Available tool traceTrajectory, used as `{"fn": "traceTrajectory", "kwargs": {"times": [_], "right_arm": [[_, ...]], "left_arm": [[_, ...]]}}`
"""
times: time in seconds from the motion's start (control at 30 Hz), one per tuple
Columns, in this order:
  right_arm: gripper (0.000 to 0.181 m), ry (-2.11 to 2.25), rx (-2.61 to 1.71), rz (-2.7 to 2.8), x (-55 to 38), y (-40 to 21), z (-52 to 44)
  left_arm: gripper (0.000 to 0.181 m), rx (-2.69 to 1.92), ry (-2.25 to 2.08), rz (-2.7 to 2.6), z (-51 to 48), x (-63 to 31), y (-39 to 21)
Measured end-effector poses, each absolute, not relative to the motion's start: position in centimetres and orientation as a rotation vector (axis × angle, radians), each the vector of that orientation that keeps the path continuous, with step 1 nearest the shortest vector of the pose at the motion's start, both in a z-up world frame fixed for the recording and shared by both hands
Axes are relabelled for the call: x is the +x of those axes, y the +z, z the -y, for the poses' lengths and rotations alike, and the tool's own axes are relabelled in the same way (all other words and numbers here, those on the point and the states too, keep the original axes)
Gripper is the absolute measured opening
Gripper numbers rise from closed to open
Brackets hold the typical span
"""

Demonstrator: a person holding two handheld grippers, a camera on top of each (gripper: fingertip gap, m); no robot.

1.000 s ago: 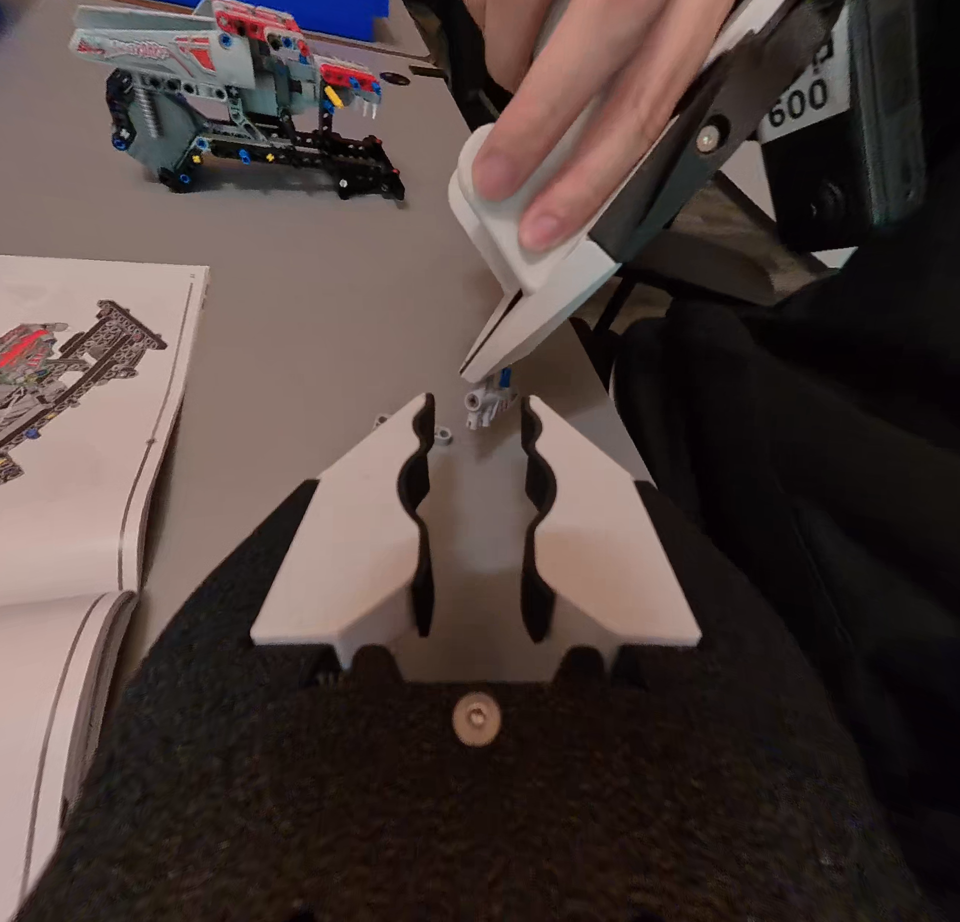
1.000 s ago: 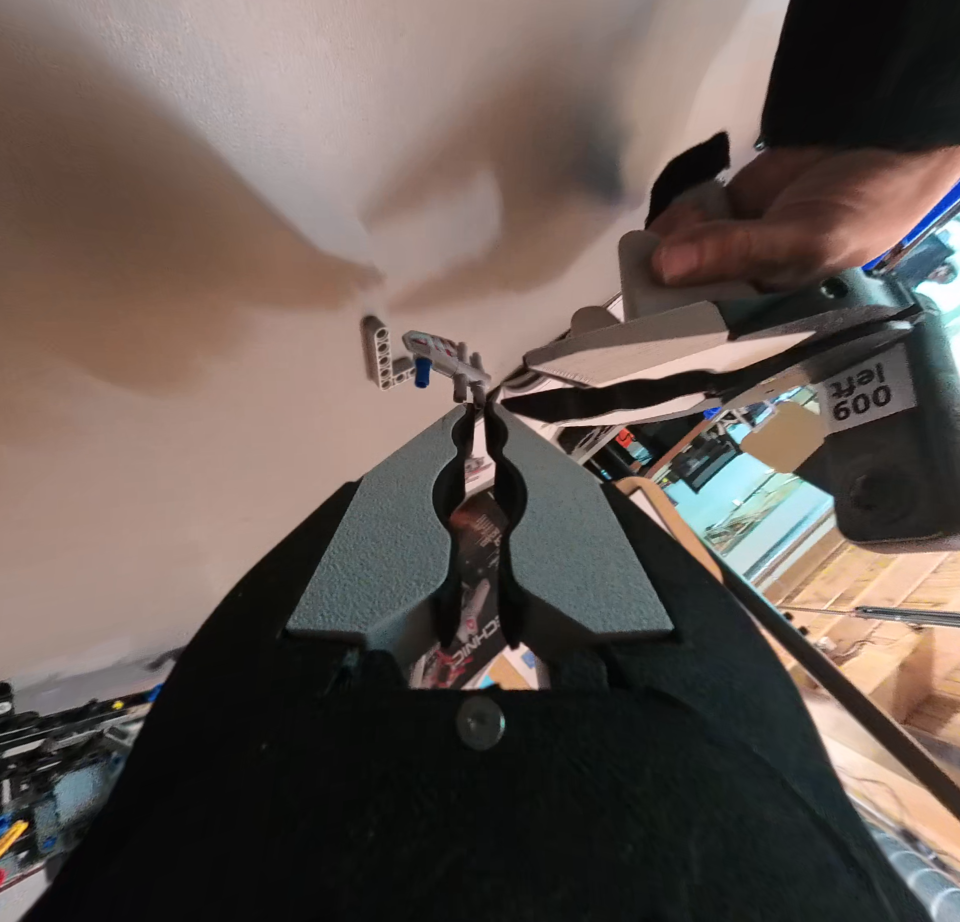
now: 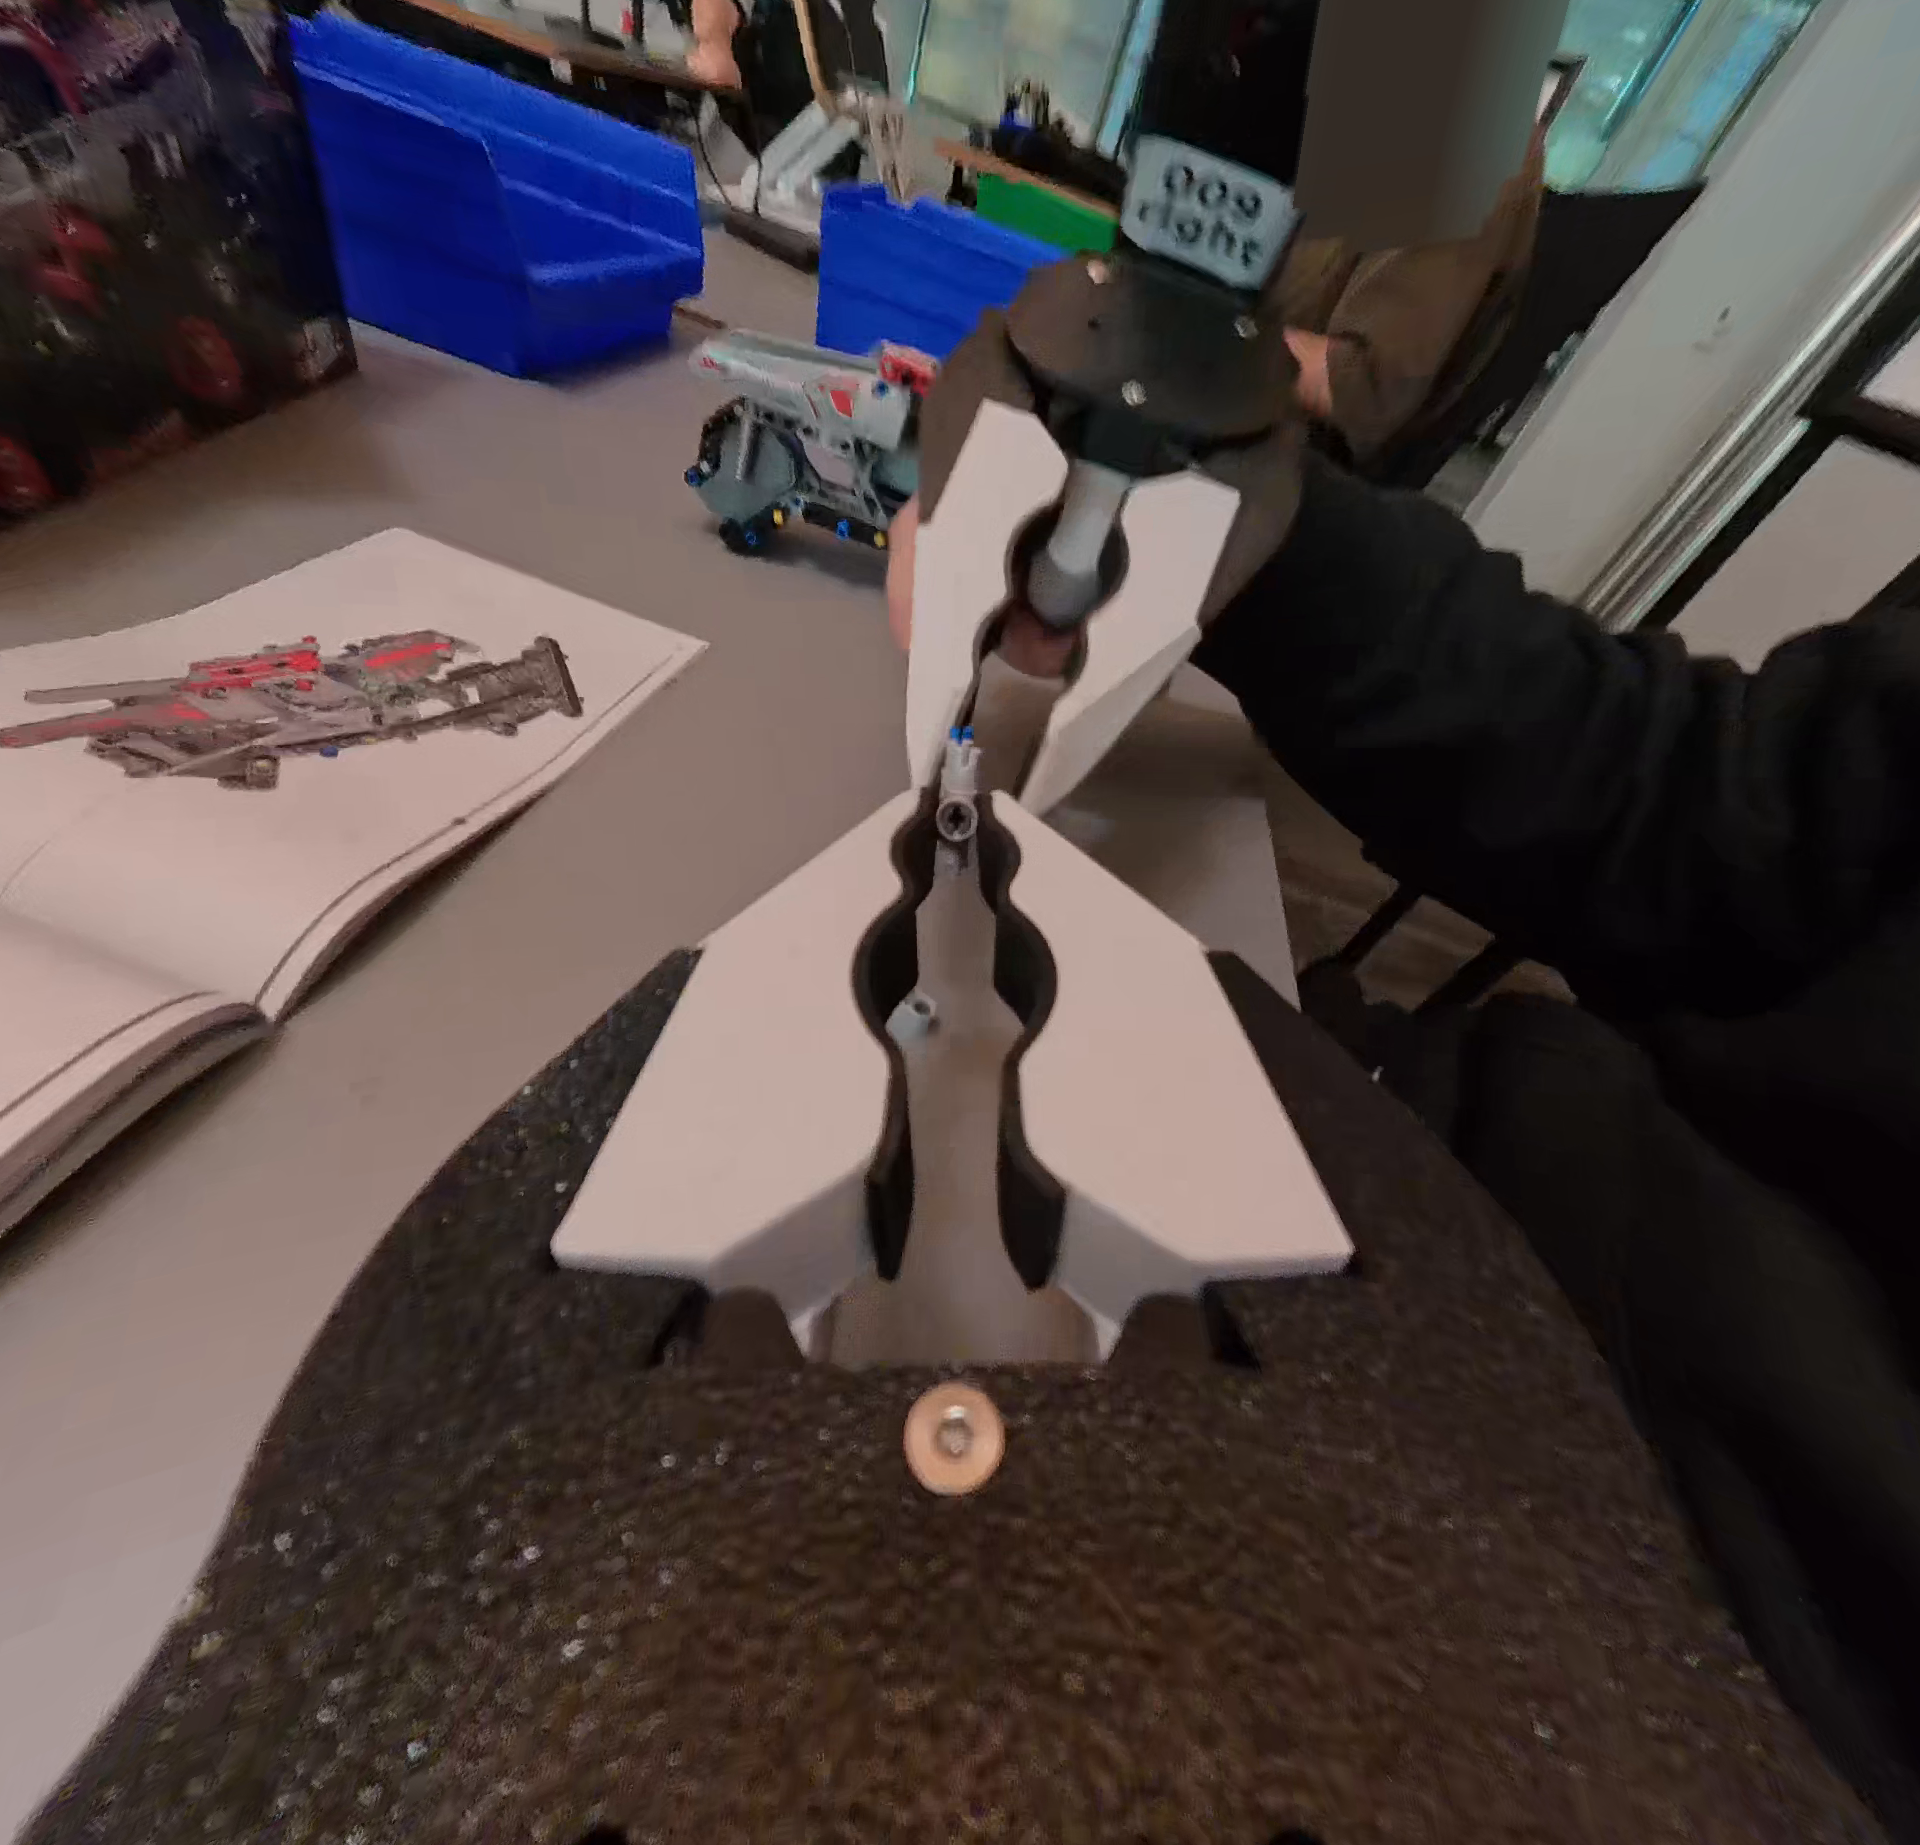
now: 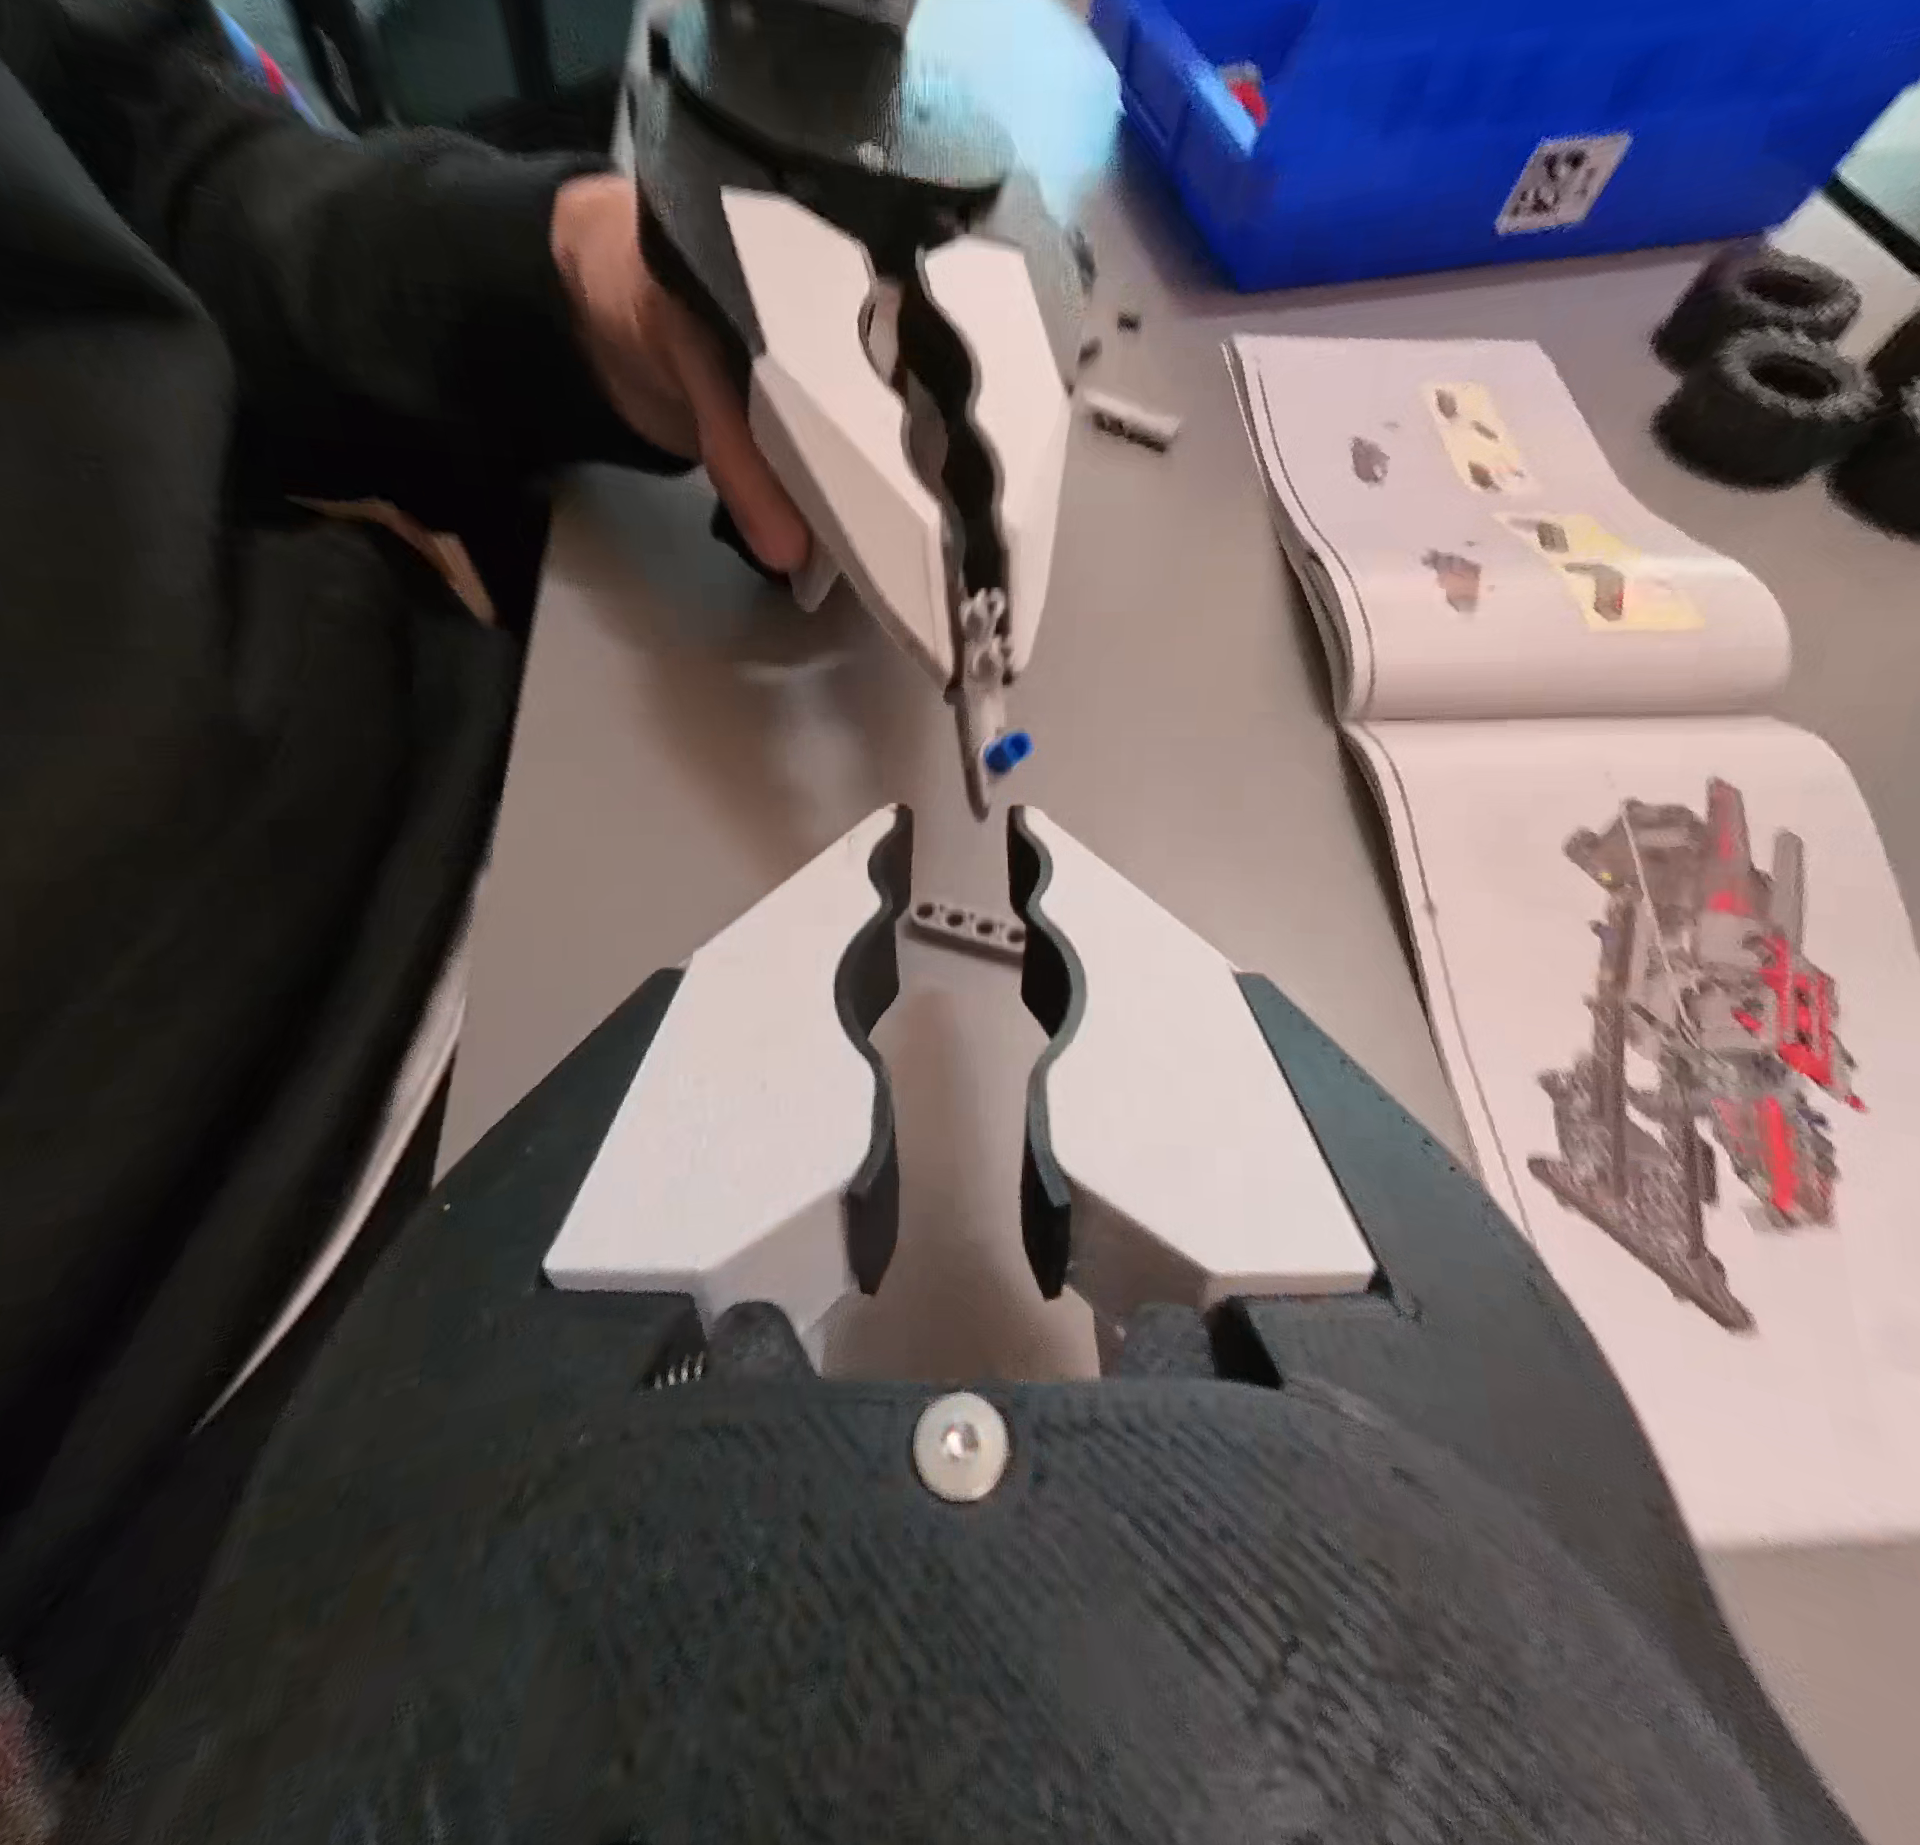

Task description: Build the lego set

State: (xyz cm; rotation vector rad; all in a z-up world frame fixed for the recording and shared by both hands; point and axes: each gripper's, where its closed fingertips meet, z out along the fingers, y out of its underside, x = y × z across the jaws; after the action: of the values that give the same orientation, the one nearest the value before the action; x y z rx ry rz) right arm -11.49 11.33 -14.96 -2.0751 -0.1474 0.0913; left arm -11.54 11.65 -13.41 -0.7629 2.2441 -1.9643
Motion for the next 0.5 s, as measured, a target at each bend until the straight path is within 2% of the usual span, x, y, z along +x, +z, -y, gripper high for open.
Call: {"fn": "traceTrajectory", "kwargs": {"times": [0.03,0.13,0.4,0.5], "right_arm": [[0.013,0.127,-2.029,0.168,-11.8,-14.5,-11.6],[0.007,0.161,-1.951,0.209,-11.8,-14.1,-11.8],[0.006,0.138,-1.959,0.461,-12.3,-14.5,-10.9],[0.006,0.181,-1.991,0.501,-12.6,-15.3,-10.7]], "left_arm": [[0.005,-0.754,-1.942,-2.242,-11.6,-11.7,-13.5],[0.005,-0.738,-1.925,-2.22,-11.6,-11.9,-13.4],[0.006,-0.626,-1.776,-2.388,-11.0,-12.8,-14.7],[0.013,-0.529,-1.599,-2.532,-10.8,-13.5,-16.1]]}}
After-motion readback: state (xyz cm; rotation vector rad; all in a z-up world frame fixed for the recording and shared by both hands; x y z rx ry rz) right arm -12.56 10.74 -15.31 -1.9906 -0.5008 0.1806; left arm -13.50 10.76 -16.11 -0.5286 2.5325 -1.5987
